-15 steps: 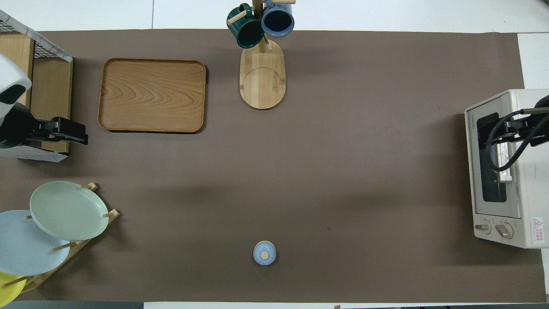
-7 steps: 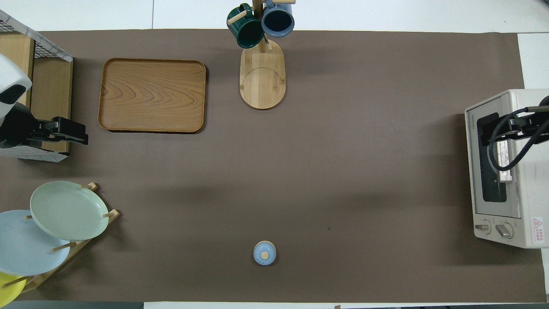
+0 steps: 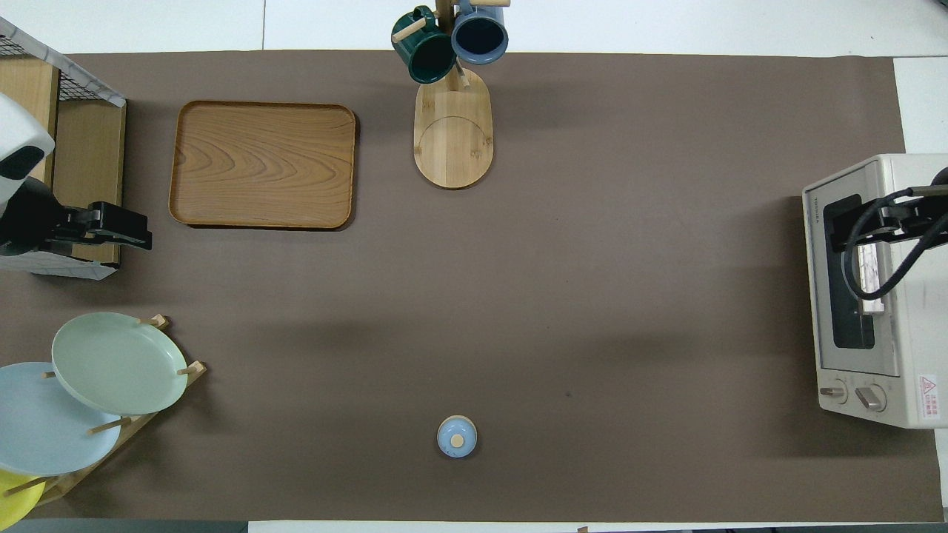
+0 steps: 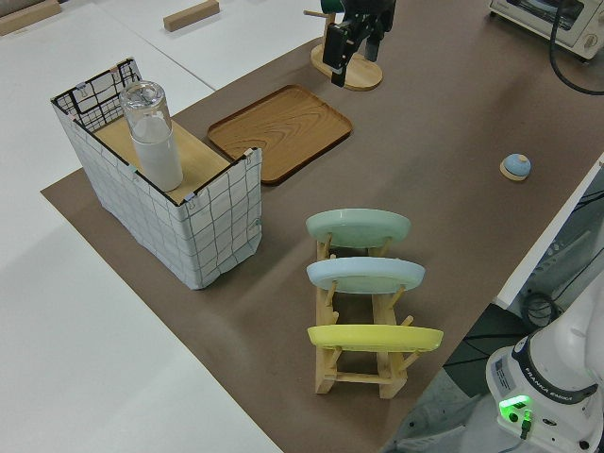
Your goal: Put eggplant into oven
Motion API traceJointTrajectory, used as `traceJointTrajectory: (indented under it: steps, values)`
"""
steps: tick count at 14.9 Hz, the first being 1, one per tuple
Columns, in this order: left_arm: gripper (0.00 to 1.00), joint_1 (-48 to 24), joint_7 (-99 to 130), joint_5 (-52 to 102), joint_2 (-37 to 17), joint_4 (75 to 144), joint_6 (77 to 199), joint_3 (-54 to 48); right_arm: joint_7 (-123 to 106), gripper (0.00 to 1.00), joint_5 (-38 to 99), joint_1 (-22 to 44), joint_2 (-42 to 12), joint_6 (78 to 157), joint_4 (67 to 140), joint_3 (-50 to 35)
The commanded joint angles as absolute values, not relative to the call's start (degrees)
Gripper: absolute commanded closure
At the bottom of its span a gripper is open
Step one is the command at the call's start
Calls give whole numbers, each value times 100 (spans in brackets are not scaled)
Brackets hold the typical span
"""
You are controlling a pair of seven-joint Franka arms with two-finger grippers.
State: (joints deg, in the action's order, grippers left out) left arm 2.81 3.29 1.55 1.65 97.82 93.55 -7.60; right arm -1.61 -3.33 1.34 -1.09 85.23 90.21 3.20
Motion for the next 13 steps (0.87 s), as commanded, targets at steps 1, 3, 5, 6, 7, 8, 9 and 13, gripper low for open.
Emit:
traceJointTrajectory:
  steps: [1, 3, 5, 6, 7, 8, 9, 13]
  values:
    - [0, 378, 290, 62, 281, 9870, 9352, -817, -70, 0, -176, 149, 70, 8692, 9264, 387]
    - [0, 378, 290, 62, 281, 9870, 9352, -817, -70, 0, -176, 123, 62, 8701, 9246, 378]
    - [0, 378, 290, 62, 281, 9870, 9352, -817, -62, 0, -176, -69, 44, 8719, 9202, 238]
    - [0, 378, 290, 62, 281, 9870, 9352, -817, -62, 0, -176, -62, 35, 8719, 9193, 229]
    - [0, 369, 290, 62, 281, 9870, 9352, -817, -62, 0, -176, -44, 35, 8719, 9185, 246]
    - [0, 378, 290, 62, 281, 9870, 9352, -817, -62, 0, -176, -44, 35, 8719, 9185, 237]
    - [0, 378, 290, 62, 281, 9870, 9352, -817, -62, 0, -176, -53, 35, 8719, 9185, 229]
    - [0, 369, 290, 62, 281, 9870, 9352, -817, -62, 0, -176, -53, 35, 8719, 9185, 237]
